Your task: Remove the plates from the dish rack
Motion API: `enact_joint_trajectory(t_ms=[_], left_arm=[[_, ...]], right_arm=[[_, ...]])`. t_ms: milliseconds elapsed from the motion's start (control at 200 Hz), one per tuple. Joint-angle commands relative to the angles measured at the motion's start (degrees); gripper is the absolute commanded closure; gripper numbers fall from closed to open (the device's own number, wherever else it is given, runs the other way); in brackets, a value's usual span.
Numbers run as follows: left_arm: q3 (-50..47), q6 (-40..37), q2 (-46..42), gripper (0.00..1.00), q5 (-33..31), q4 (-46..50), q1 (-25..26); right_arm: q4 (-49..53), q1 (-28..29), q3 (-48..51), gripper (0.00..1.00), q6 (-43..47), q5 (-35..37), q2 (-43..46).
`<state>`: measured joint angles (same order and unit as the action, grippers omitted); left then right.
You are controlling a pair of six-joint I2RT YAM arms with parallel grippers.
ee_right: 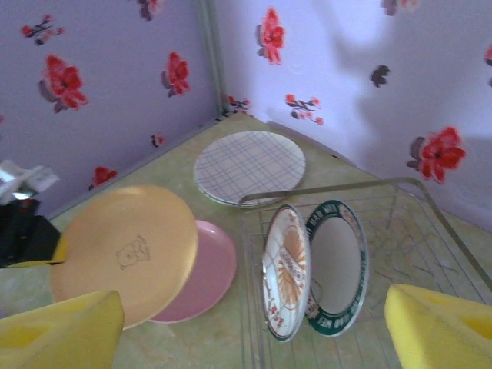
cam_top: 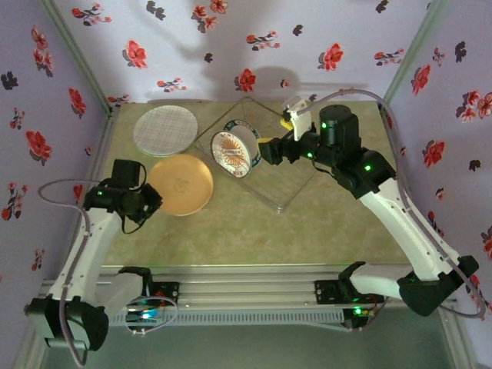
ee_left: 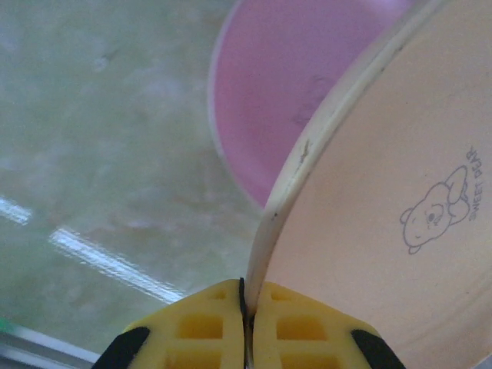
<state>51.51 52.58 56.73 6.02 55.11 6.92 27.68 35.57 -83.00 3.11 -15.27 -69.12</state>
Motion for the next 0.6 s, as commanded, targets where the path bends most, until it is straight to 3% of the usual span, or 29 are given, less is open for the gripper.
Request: enact_joint_trajectory(t_ms=[0,595], left_arm=[[-2.26,0.64,1.83,1.00,2.21,-5.72,-2.00],[-3.27,-2.67,16.36,1.00,2.87,-16.36,-3.78]], right_arm=[[-0.61,2.36,0.46,0.11,4.30,-0.55,-0.64],[-1.03,9.02,0.50,0.10,7.60,-3.21,-2.38]])
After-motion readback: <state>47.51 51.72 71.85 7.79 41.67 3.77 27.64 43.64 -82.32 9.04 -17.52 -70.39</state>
